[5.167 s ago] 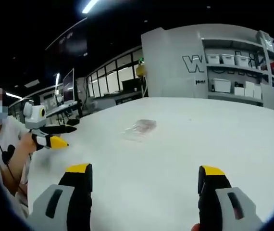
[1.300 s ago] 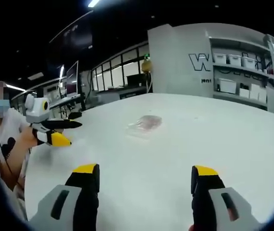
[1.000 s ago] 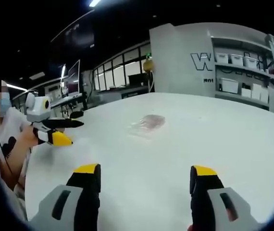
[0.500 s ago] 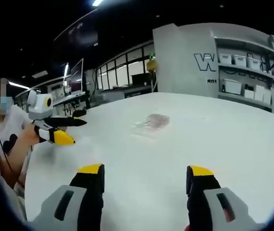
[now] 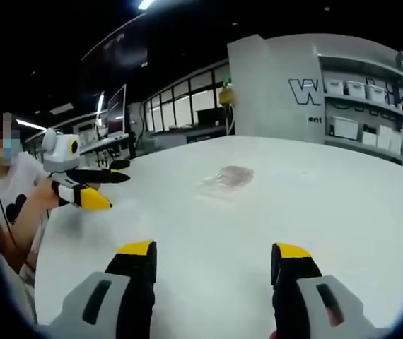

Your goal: Open the resealable bag by pulling the two sides of the seal apart until the entire bag opening is separated and visibly accessible.

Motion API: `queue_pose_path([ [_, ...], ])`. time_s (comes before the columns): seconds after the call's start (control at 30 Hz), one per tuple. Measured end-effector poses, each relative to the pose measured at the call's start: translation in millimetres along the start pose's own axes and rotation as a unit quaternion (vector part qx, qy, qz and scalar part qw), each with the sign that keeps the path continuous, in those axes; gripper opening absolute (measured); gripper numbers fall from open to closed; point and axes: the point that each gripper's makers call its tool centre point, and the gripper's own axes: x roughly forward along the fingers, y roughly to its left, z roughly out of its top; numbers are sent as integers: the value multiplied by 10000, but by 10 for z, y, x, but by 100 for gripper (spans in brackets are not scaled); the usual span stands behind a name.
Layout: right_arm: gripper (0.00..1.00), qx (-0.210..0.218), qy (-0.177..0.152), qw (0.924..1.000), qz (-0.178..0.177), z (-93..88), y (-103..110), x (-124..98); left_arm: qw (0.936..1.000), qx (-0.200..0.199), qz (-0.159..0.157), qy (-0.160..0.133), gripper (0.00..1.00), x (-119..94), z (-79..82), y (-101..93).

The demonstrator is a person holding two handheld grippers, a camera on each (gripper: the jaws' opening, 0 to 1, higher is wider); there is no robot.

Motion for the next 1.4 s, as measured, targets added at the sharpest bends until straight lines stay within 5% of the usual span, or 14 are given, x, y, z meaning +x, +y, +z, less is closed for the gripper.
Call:
queue_pose_path([
  [1.4,53,-518,-471,9975,-100,303,-58,62,10000,8,-53,-20,95,-38,1,-80],
])
